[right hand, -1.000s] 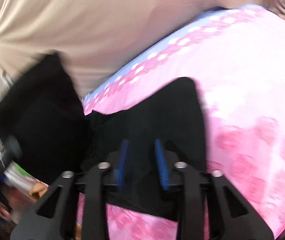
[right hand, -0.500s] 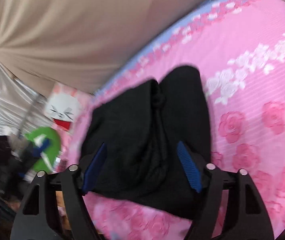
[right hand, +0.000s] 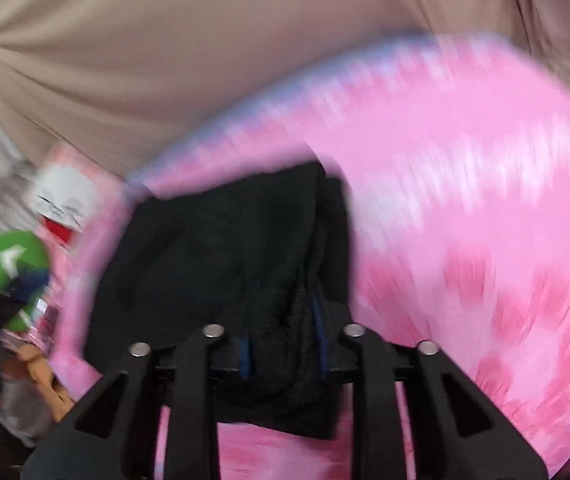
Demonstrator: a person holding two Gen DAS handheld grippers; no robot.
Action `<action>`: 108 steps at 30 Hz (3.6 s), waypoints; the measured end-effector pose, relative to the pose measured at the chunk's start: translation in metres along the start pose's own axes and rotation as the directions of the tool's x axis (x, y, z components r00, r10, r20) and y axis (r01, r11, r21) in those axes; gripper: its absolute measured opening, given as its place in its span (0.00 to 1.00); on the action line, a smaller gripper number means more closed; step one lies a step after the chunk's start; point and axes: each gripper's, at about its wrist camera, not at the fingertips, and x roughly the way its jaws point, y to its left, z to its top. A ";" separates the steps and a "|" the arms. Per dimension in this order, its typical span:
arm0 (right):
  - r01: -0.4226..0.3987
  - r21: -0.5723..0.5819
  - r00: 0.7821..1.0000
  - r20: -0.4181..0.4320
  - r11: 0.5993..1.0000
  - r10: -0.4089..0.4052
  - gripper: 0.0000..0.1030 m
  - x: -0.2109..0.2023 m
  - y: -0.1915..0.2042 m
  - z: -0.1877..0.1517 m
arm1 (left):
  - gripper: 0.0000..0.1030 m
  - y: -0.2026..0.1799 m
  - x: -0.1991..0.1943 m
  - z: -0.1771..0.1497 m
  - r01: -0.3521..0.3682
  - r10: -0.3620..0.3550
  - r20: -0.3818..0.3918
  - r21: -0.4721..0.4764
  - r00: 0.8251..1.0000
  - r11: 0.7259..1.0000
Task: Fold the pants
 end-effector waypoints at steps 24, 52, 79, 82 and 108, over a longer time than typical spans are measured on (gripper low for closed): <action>0.127 -0.155 0.991 0.050 0.980 -0.121 0.14 0.019 0.064 0.058 | 0.82 -0.027 0.062 -0.022 -0.176 0.190 -0.067 0.172 0.979 0.969; 0.161 -0.254 0.987 0.016 0.954 -0.162 0.17 -0.012 0.058 -0.026 | 0.85 -0.036 0.067 -0.025 -0.268 0.287 -0.064 0.206 0.956 0.941; -0.098 0.094 0.993 -0.054 0.991 0.103 0.73 -0.001 0.005 -0.025 | 0.88 0.089 0.059 -0.047 0.181 -0.252 -0.141 -0.387 0.957 0.904; -0.094 0.063 0.995 -0.028 0.994 0.096 0.36 -0.003 0.015 -0.018 | 0.57 0.077 0.063 -0.041 0.189 -0.254 -0.147 -0.353 0.956 0.916; -0.245 0.150 0.963 -0.072 0.958 0.258 0.67 -0.004 0.017 -0.053 | 0.79 0.078 0.038 -0.072 0.206 -0.297 -0.197 -0.381 0.935 0.901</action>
